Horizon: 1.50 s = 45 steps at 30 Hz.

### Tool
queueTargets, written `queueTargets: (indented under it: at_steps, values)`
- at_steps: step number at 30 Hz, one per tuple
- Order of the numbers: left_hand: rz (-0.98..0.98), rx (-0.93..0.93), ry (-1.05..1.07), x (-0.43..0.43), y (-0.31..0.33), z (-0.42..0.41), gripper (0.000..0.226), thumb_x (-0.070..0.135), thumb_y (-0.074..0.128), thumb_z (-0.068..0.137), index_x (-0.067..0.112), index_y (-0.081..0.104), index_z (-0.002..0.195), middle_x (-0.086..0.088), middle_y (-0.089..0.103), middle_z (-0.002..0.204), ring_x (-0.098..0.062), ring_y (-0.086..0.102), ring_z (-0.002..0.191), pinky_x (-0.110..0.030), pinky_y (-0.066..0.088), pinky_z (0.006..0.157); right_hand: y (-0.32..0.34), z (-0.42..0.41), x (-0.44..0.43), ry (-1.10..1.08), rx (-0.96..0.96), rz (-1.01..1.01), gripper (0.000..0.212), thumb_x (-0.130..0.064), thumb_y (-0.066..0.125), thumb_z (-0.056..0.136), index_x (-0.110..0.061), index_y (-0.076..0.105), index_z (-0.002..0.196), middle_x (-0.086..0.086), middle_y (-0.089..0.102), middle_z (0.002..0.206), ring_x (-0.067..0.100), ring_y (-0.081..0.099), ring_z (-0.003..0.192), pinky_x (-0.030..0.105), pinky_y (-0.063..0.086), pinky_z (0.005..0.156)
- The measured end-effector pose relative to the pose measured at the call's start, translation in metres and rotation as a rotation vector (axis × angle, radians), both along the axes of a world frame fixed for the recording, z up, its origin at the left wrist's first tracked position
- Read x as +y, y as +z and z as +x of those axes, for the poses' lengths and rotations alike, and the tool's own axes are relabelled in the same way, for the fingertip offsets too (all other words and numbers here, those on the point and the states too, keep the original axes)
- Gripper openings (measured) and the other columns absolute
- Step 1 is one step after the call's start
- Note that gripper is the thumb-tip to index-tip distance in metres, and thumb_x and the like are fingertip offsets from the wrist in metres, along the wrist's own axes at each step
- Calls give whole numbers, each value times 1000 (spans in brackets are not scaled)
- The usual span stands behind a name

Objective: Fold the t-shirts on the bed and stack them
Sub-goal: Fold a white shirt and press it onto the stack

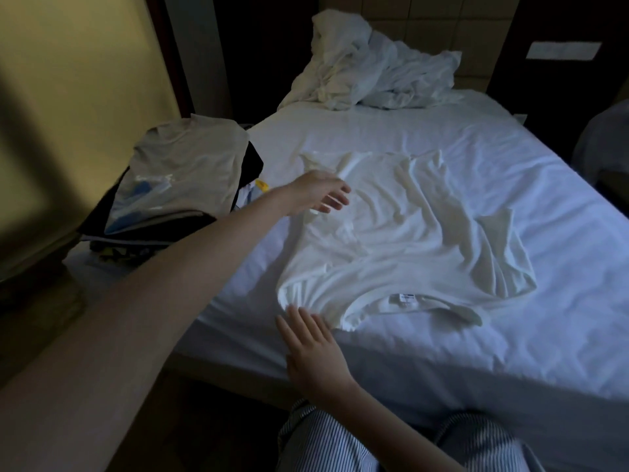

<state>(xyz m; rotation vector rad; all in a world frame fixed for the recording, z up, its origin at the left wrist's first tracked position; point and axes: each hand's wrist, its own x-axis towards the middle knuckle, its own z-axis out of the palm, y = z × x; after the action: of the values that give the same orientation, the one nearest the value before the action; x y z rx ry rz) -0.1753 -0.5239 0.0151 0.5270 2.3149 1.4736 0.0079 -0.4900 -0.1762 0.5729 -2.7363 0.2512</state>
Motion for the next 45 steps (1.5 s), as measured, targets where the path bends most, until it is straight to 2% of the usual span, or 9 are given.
queueTargets:
  at_steps: [3, 7, 12, 18, 24, 27, 33, 42, 45]
  values:
    - [-448, 417, 48, 4, -66, 10, 39, 27, 33, 100, 8, 63, 118, -12, 63, 121, -24, 58, 111, -27, 40, 87, -2, 0, 0, 34, -74, 39, 73, -38, 66, 55, -21, 56, 125, 8, 59, 129, 22, 57, 118, 36, 45, 97]
    - [-917, 706, -82, -1, -143, 27, 73, 52, -5, 85, 28, 20, 150, 7, 18, 158, -15, 18, 144, -33, 12, 116, -3, 3, 2, 51, 12, 112, 58, -43, 62, 57, -27, 68, 112, 9, 60, 127, 23, 58, 117, 35, 44, 97]
    - [-845, 577, -123, 4, -127, 26, 51, 40, 21, 102, 29, 11, 151, 7, 3, 160, -14, 2, 147, -40, 0, 117, 11, 3, 23, 154, 97, -67, 43, -29, 41, 68, -23, 72, 96, 4, 67, 114, 22, 64, 105, 32, 52, 86]
    - [-315, 832, -233, 41, -132, 73, 57, 48, 34, 90, 9, 66, 117, -13, 61, 127, -27, 54, 122, -40, 36, 107, 41, 8, 99, 109, 331, -239, 31, -13, 48, 69, -15, 69, 92, 1, 69, 94, 21, 59, 85, 30, 39, 80]
    - [-730, 839, -339, 35, -151, 90, 90, 76, -5, 70, 39, 18, 148, 10, 9, 159, -13, 5, 147, -30, -2, 114, 35, 24, 214, -388, 285, -48, 45, -37, 47, 77, -20, 57, 118, 5, 65, 117, 29, 53, 109, 38, 31, 93]
    - [-758, 844, -353, 36, -149, 91, 104, 83, -26, 60, 42, 14, 147, 12, 8, 158, -12, 4, 147, -31, -2, 115, 38, 31, 243, -409, 222, -64, 35, -37, 47, 81, -21, 72, 99, -1, 72, 100, 28, 67, 94, 33, 35, 83]
    - [-539, 622, -189, 67, -121, 83, 72, 68, 21, 77, 29, 67, 115, 0, 59, 127, -21, 49, 123, -31, 32, 102, 32, 42, 238, -353, 265, -176, 32, -32, 47, 85, -16, 73, 94, -2, 73, 96, 27, 58, 62, 30, 52, 63]
    - [-356, 414, -282, 232, -66, 66, 24, 27, 52, 91, 14, 55, 71, -9, 52, 71, -19, 49, 69, -29, 35, 64, 49, 23, 307, -666, 200, -364, 50, -45, 33, 89, -17, 64, 117, 3, 63, 122, 27, 56, 112, 36, 31, 92]
    - [-353, 408, -224, 281, -72, 66, 29, 35, 49, 88, 13, 68, 90, -12, 66, 94, -26, 59, 89, -30, 43, 78, 54, 4, 331, -943, -53, -602, 43, -45, 36, 95, -21, 55, 125, 0, 49, 137, 24, 32, 132, 38, 17, 107]
